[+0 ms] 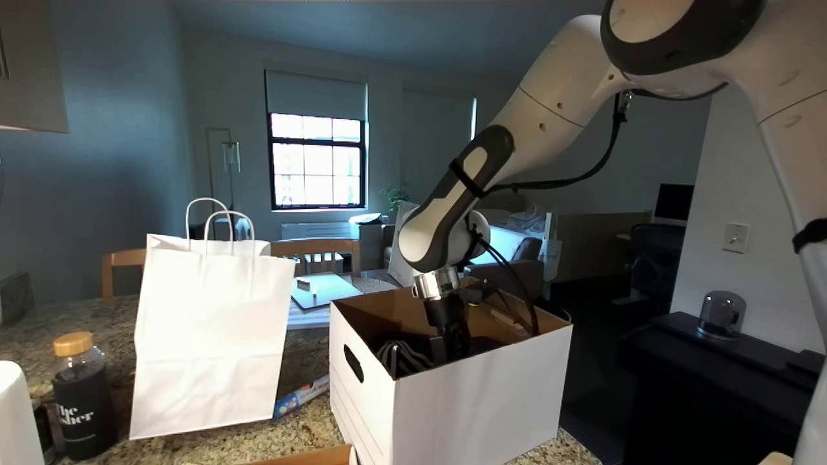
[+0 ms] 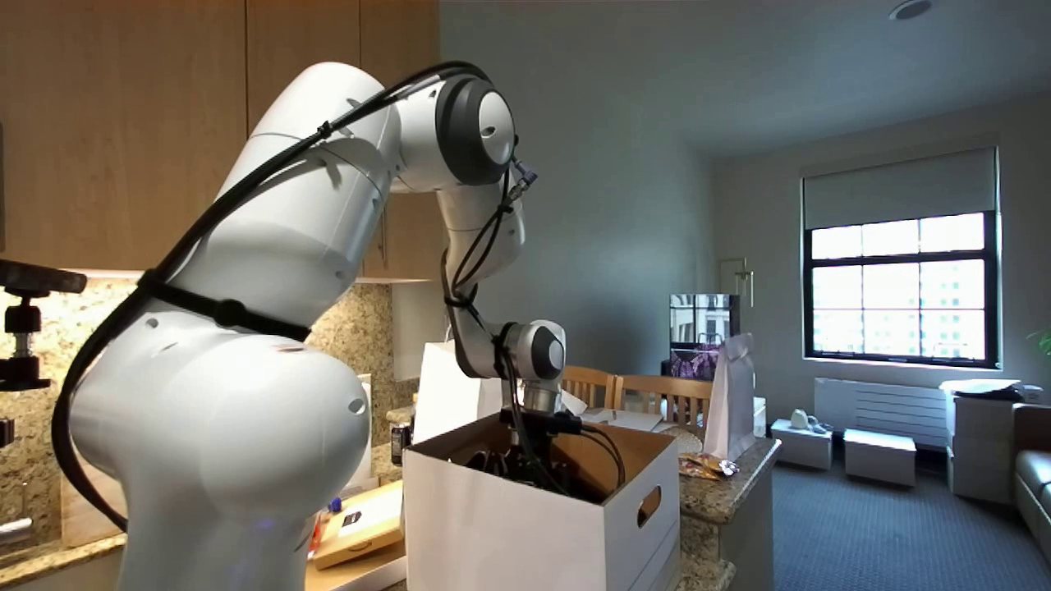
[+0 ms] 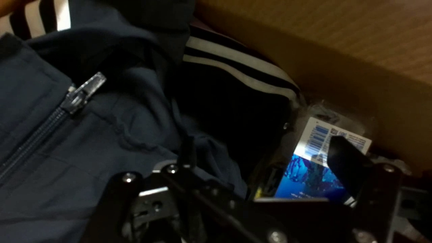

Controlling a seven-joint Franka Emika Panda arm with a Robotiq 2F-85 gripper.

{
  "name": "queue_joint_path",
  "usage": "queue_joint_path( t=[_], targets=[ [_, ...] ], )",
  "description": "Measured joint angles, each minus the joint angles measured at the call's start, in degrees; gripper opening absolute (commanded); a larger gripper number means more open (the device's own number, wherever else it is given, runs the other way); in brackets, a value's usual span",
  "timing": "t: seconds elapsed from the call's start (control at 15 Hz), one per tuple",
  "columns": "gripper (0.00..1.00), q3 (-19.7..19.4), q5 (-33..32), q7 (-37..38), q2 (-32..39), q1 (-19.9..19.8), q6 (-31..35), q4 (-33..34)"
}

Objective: Remove three bottles from the box

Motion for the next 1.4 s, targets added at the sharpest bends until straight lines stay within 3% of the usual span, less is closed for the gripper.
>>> queue_joint_path(
  t=[1.4],
  targets=[
    [1.0,4.0,0.0,-0.1,0.0,0.8,0.0,1.2]
  ],
)
